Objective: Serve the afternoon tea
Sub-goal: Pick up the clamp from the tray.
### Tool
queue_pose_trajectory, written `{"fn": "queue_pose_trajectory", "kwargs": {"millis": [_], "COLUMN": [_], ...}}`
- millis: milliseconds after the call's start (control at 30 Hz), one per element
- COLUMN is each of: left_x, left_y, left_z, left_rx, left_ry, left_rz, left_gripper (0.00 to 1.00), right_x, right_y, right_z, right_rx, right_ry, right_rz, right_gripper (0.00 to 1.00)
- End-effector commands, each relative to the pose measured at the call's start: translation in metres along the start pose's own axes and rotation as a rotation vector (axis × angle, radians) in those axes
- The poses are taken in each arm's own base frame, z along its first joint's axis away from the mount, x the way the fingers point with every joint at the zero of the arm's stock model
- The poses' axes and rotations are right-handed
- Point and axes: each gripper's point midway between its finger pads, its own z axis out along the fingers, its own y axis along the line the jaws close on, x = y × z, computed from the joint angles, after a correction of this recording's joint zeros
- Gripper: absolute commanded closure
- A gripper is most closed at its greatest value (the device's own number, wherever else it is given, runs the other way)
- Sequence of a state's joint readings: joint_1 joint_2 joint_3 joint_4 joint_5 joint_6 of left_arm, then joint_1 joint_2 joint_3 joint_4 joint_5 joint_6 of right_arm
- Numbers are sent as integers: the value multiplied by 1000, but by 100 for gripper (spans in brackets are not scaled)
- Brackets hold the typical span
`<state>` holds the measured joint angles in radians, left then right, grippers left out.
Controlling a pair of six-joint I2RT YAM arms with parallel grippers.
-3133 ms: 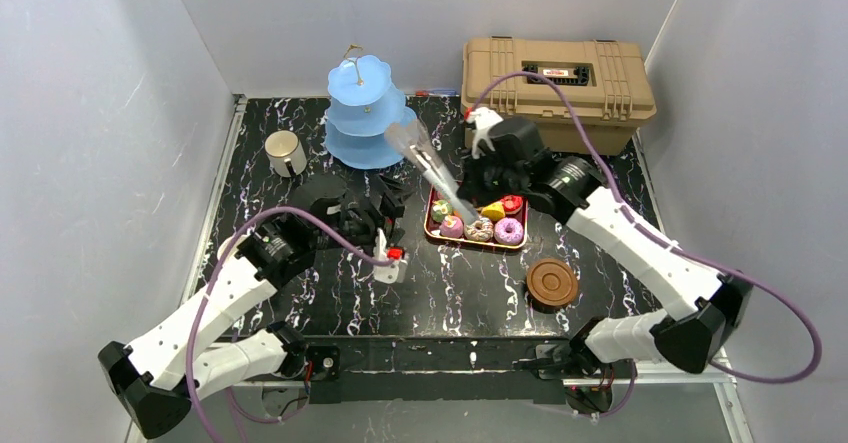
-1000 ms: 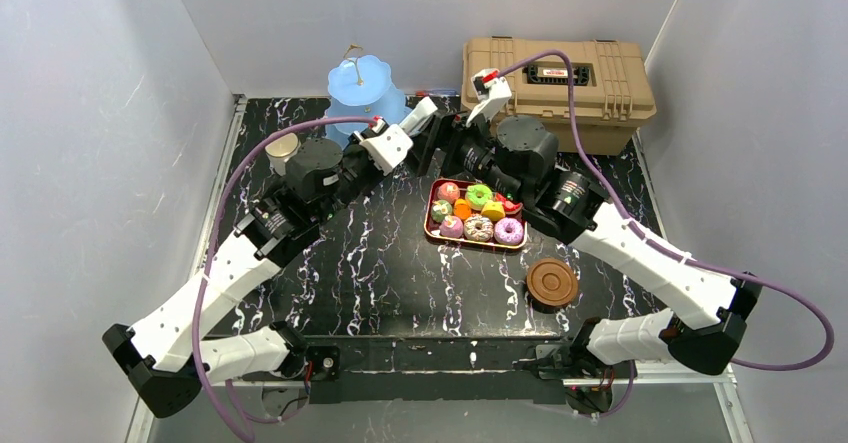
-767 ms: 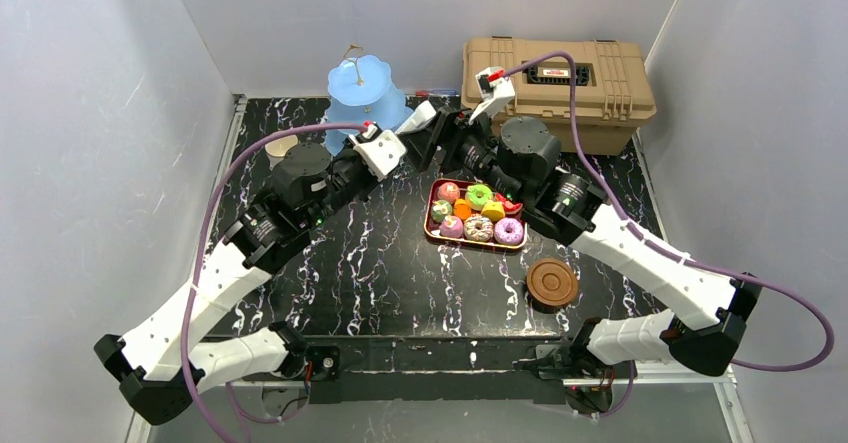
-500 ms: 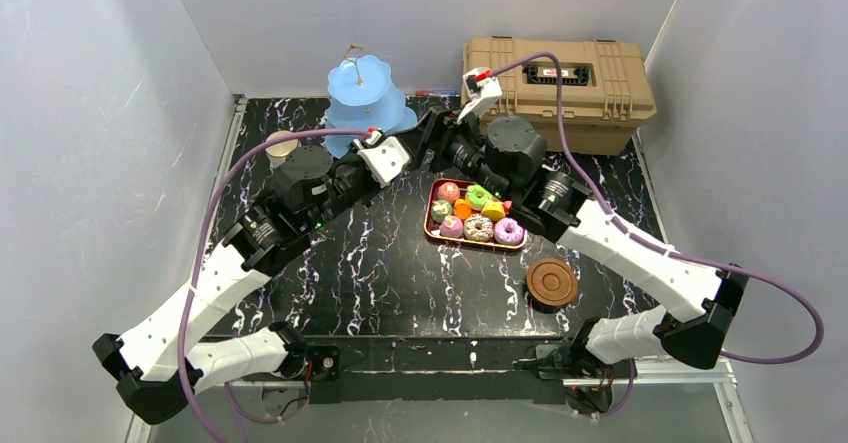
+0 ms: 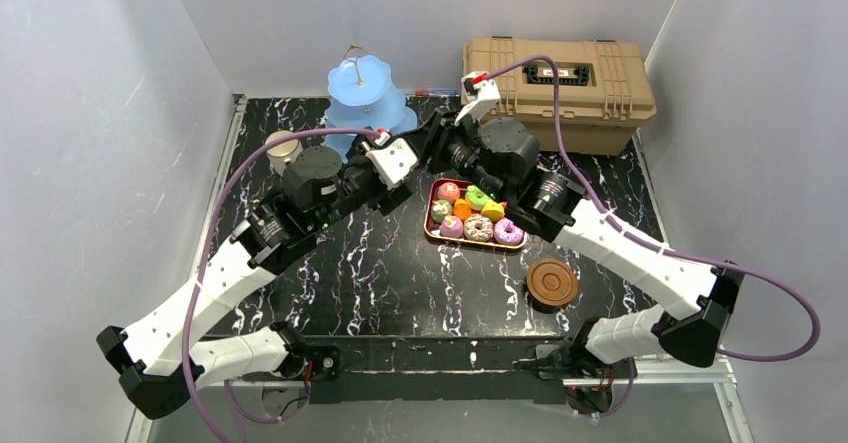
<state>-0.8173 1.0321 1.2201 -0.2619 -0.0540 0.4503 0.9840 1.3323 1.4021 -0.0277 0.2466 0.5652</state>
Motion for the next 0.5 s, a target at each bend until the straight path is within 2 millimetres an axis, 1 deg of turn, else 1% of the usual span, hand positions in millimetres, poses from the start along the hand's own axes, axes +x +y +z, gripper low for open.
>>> {"fn": "queue_pose_trajectory", "kwargs": {"millis": [0,67,100,167,233,333,400,467], "left_x": [-11,-6,-4,3,9,7,3,5], "left_y": [-7,-13,-17,-19,-20,-20,-24,-24], "left_z": [-13,-14,-14,-13,-11,-12,-13,-12], "left_rx": [41,67,85,86,80,79,102,102], "left_ry": [-44,-33,-30,-14,-5,-19,-39,-38], "left_rz": [-33,-34,-32,-24,-12,-12,-12,-10], "left_gripper": [28,22,21,21,23,32,42,53], "right_x": [-41,-44,-43,-43,-43,-42,-41,-42], "right_y": [18,21,23,28,32,36,38,40], "right_z": [-17,-21,-22,-26,-30,-35,-37,-39], "right_rx": [-49,-65,-77,-110,-143,-173,-188,-203], "right_ry": [-121,-127,-127,-129,-130,-129,-134,-141], "right_rz": [12,13,14,21,35,62,85,98], "right_gripper": [73,74,74,74,74,74,74,74]}}
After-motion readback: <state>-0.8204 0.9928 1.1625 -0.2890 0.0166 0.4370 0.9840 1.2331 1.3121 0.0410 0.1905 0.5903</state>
